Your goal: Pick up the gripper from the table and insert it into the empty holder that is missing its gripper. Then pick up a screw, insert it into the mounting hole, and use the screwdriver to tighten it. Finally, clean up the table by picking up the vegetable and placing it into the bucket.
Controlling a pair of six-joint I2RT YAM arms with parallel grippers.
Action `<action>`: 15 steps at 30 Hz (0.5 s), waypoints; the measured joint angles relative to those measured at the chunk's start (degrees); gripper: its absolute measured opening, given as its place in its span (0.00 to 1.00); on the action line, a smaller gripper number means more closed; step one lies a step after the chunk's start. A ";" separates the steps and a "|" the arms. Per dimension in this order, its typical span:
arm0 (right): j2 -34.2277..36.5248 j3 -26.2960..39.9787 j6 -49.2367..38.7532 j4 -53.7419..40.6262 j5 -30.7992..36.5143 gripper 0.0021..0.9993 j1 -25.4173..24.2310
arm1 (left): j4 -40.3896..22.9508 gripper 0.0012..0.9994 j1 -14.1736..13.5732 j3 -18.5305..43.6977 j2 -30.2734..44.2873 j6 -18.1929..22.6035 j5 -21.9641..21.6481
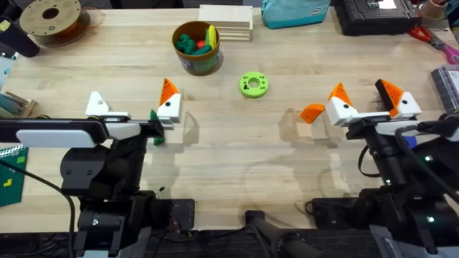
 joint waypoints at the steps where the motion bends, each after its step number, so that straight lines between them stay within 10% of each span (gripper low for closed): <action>1: 0.00 0.00 0.00 0.00 0.00 0.90 0.00 | 0.00 0.99 0.00 0.00 0.00 0.00 0.00; 15: 0.00 0.09 0.86 -0.42 -0.24 0.90 0.00 | -0.54 0.99 0.00 0.23 0.02 0.16 -0.11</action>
